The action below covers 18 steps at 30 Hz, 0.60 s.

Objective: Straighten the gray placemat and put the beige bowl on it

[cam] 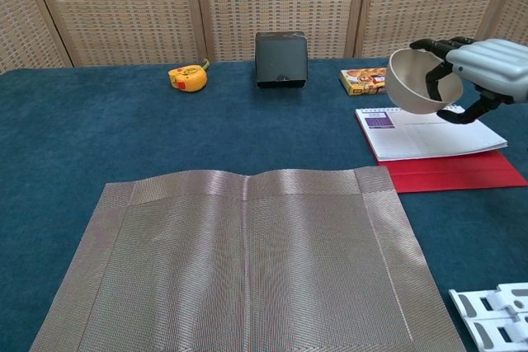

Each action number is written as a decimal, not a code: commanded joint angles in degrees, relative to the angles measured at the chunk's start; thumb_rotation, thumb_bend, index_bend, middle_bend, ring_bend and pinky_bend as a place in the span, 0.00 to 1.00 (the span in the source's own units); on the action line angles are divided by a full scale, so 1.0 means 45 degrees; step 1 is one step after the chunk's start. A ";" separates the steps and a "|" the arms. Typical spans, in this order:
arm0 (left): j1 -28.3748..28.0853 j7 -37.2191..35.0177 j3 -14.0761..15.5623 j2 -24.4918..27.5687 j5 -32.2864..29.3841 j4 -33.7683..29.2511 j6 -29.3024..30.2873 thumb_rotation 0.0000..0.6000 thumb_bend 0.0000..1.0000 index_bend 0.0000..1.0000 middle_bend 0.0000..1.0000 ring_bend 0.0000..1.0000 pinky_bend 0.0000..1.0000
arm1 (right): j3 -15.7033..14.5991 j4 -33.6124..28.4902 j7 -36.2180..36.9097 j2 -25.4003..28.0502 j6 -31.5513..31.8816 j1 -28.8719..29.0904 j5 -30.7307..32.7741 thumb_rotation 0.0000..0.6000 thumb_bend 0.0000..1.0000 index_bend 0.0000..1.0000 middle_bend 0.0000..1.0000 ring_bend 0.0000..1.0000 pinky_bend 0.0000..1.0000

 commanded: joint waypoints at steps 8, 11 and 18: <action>-0.0034 -0.0398 -0.0020 0.0187 0.0036 0.0027 -0.0305 1.00 0.00 0.00 0.00 0.00 0.00 | -0.1809 -0.8024 -0.2958 0.3814 0.0064 0.0648 -0.2967 1.00 0.59 0.73 0.00 0.00 0.00; -0.0037 -0.0570 -0.0050 0.0260 0.0005 0.0035 -0.0395 1.00 0.00 0.00 0.00 0.00 0.00 | -0.1970 -0.9481 -0.3891 0.4009 -0.0719 0.1103 -0.3400 1.00 0.59 0.73 0.00 0.00 0.00; -0.0020 -0.0957 -0.0072 0.0440 0.0056 0.0056 -0.0548 1.00 0.00 0.00 0.00 0.00 0.00 | -0.1970 -1.0834 -0.5726 0.3201 -0.2608 0.1895 -0.3563 1.00 0.59 0.73 0.00 0.00 0.00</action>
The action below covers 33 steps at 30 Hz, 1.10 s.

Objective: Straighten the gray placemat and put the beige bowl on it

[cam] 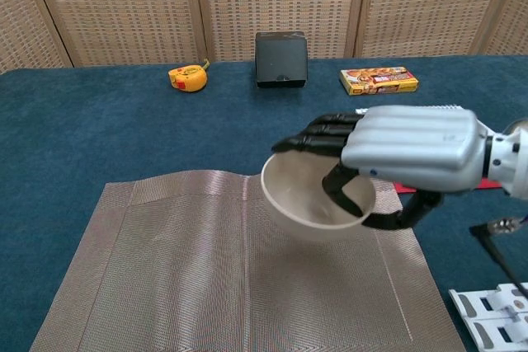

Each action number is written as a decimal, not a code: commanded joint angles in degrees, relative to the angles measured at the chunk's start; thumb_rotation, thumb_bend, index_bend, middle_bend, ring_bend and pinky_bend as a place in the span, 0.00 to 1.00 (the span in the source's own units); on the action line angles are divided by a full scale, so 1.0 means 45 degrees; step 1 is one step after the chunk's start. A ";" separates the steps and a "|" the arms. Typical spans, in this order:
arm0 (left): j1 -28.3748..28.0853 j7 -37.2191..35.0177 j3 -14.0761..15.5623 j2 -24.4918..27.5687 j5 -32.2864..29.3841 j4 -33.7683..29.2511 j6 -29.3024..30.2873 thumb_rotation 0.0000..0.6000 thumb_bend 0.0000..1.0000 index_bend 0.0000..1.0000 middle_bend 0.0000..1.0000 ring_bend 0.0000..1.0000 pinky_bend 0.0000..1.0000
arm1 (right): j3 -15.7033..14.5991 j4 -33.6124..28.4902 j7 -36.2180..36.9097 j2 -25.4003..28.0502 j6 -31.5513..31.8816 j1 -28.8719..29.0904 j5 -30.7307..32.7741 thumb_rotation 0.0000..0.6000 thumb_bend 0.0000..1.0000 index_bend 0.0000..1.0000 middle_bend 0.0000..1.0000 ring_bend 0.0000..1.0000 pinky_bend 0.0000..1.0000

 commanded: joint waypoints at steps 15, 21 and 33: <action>0.0039 -0.0484 0.0015 0.0229 0.0162 -0.0010 -0.0188 1.00 0.00 0.00 0.00 0.00 0.00 | 0.0854 -0.0112 -0.2617 -0.2105 -0.2253 0.1215 0.0837 1.00 0.59 0.73 0.00 0.00 0.00; 0.0042 -0.0440 0.0040 0.0233 0.0184 -0.0031 -0.0201 1.00 0.00 0.00 0.00 0.00 0.00 | 0.1037 0.0412 -0.2921 -0.2579 -0.2474 0.1390 0.1128 1.00 0.59 0.72 0.00 0.00 0.00; 0.0055 -0.0618 0.0008 0.0302 0.0169 -0.0032 -0.0258 1.00 0.00 0.00 0.00 0.00 0.00 | 0.1380 0.0366 -0.3613 -0.2726 -0.2087 0.1329 0.1799 1.00 0.00 0.00 0.00 0.00 0.00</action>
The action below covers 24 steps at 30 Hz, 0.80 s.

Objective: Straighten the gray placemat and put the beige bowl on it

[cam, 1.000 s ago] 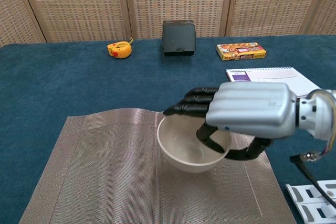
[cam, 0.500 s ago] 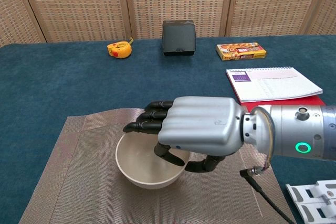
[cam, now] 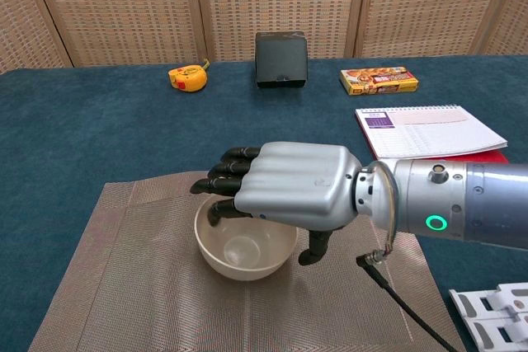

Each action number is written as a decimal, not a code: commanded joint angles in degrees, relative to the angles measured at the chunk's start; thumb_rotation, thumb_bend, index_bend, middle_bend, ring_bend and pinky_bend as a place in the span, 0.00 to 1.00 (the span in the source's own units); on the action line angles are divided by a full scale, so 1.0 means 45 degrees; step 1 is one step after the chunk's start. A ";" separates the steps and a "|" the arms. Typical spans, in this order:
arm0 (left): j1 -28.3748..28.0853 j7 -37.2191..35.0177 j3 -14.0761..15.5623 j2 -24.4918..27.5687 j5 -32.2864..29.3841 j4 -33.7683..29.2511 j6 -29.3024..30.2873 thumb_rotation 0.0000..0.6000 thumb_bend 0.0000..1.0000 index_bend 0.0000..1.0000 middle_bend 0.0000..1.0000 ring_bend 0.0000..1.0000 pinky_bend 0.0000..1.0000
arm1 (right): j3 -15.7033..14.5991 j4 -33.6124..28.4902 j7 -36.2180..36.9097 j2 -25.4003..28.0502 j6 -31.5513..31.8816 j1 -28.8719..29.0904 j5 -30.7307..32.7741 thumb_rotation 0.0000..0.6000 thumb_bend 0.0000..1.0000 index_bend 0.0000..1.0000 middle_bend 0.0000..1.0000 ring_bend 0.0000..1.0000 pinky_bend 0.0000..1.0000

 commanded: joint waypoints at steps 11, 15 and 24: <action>0.0161 0.0056 0.0120 0.0030 0.0257 -0.0120 0.0252 1.00 0.00 0.00 0.00 0.00 0.00 | -0.0353 -0.2004 -0.1490 0.3103 0.2409 -0.1274 -0.0679 1.00 0.00 0.00 0.00 0.00 0.00; 0.0318 -0.0010 0.0279 0.0001 0.0662 -0.0044 0.0483 1.00 0.00 0.00 0.00 0.00 0.00 | -0.0447 -0.1553 -0.1561 0.4408 0.4103 -0.2401 -0.0650 1.00 0.00 0.00 0.00 0.00 0.00; 0.1120 -0.0790 0.0928 -0.0327 0.2209 0.0663 0.1623 1.00 0.00 0.00 0.00 0.00 0.00 | -0.0332 0.0075 0.1039 0.5261 0.7925 -0.5375 0.0727 1.00 0.00 0.00 0.00 0.00 0.00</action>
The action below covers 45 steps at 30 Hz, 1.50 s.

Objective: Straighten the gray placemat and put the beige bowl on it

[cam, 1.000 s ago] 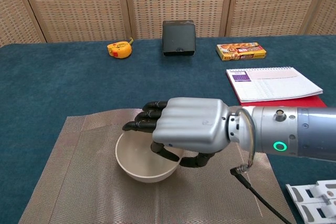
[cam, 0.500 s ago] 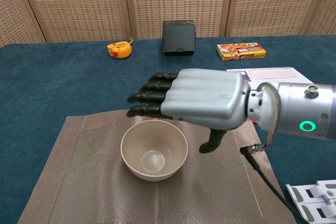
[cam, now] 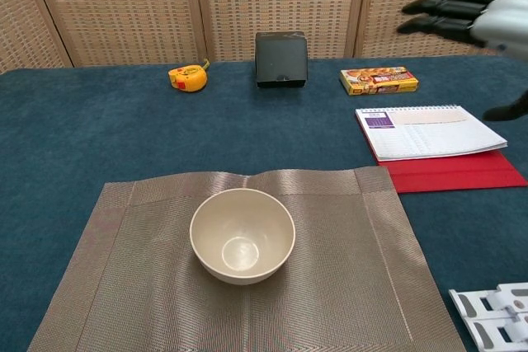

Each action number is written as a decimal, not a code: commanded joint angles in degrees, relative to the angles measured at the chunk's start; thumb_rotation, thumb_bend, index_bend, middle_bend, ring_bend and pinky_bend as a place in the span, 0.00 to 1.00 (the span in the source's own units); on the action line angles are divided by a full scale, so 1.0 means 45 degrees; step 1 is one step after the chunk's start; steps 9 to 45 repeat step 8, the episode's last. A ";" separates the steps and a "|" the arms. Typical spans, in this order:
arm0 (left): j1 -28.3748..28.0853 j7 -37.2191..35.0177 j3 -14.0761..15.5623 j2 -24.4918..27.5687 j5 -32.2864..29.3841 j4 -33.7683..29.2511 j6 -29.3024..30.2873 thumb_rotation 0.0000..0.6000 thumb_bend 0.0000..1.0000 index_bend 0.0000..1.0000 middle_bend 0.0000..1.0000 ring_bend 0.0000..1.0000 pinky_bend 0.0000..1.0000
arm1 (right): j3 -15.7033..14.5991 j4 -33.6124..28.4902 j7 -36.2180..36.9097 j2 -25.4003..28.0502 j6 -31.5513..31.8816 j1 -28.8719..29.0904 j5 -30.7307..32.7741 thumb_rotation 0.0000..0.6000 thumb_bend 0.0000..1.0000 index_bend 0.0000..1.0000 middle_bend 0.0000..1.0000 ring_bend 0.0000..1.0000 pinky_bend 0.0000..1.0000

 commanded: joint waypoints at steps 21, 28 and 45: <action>0.1491 -0.0962 0.1085 -0.0262 0.1566 0.1016 0.1628 1.00 0.00 0.00 0.00 0.00 0.00 | -0.0474 0.1895 0.4678 -0.0387 0.4083 -0.4271 0.1573 1.00 0.00 0.00 0.00 0.00 0.00; 0.1491 -0.0962 0.1085 -0.0262 0.1566 0.1016 0.1628 1.00 0.00 0.00 0.00 0.00 0.00 | -0.0474 0.1895 0.4678 -0.0387 0.4083 -0.4271 0.1573 1.00 0.00 0.00 0.00 0.00 0.00; 0.1491 -0.0962 0.1085 -0.0262 0.1566 0.1016 0.1628 1.00 0.00 0.00 0.00 0.00 0.00 | -0.0474 0.1895 0.4678 -0.0387 0.4083 -0.4271 0.1573 1.00 0.00 0.00 0.00 0.00 0.00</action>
